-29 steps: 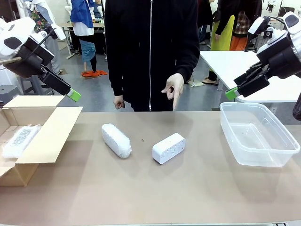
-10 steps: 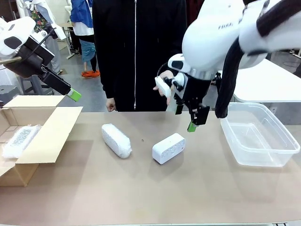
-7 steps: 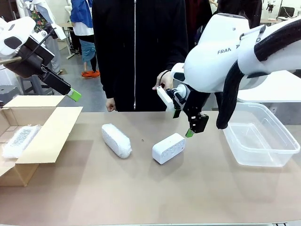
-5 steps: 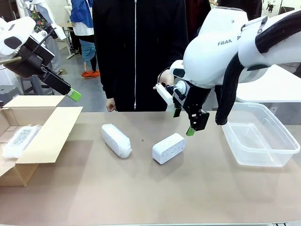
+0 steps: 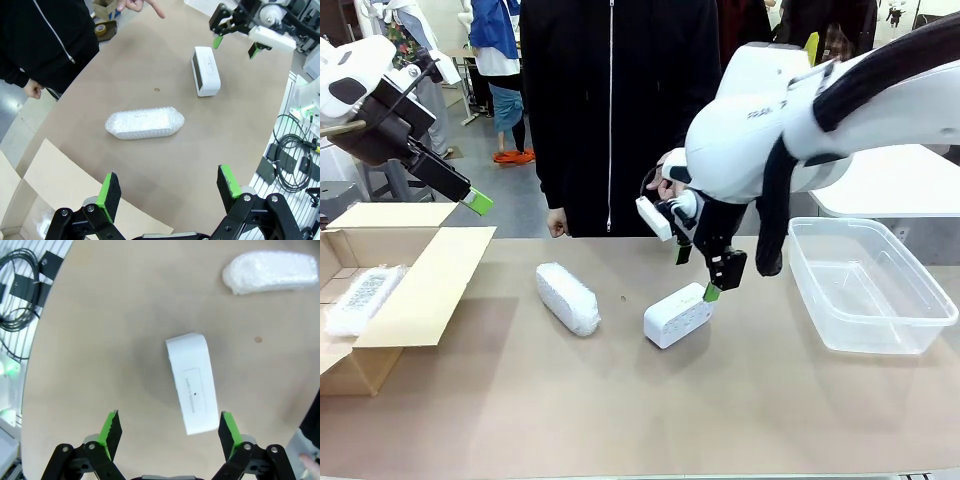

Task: Separate and place wrapped and unwrapped clocks.
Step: Pick up the Digital clock indicated by the person.

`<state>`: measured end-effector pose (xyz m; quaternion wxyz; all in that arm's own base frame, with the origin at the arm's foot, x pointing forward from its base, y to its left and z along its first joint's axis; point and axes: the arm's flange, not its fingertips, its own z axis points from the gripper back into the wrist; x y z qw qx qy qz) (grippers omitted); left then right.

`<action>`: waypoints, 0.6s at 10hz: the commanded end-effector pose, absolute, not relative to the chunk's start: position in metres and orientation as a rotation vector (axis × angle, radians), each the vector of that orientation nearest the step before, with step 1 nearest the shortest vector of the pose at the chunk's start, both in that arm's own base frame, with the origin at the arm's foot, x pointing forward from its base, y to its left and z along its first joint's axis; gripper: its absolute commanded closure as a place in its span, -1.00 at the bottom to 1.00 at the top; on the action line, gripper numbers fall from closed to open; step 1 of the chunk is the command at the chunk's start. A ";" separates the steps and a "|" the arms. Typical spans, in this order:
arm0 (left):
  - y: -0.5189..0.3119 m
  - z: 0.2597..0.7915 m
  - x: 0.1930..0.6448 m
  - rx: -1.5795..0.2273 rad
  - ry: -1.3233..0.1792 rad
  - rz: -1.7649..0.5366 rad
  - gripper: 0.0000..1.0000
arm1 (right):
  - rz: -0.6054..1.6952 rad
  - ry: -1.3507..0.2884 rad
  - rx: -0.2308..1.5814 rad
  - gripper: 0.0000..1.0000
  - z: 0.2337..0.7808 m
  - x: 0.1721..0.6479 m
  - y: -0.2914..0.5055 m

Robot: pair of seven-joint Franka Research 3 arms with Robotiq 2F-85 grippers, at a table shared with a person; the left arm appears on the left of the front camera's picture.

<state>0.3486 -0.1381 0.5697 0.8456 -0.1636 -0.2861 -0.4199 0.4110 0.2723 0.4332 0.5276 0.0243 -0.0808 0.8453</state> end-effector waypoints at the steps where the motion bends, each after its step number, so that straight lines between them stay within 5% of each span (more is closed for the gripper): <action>1: -0.140 0.570 0.348 -0.340 -0.613 -0.869 -1.00 | 2.008 -0.172 0.019 -1.00 0.422 0.435 0.283; 6: -0.140 0.570 0.348 -0.340 -0.613 -0.869 -1.00 | 2.080 -0.064 -0.054 -1.00 0.374 0.455 0.296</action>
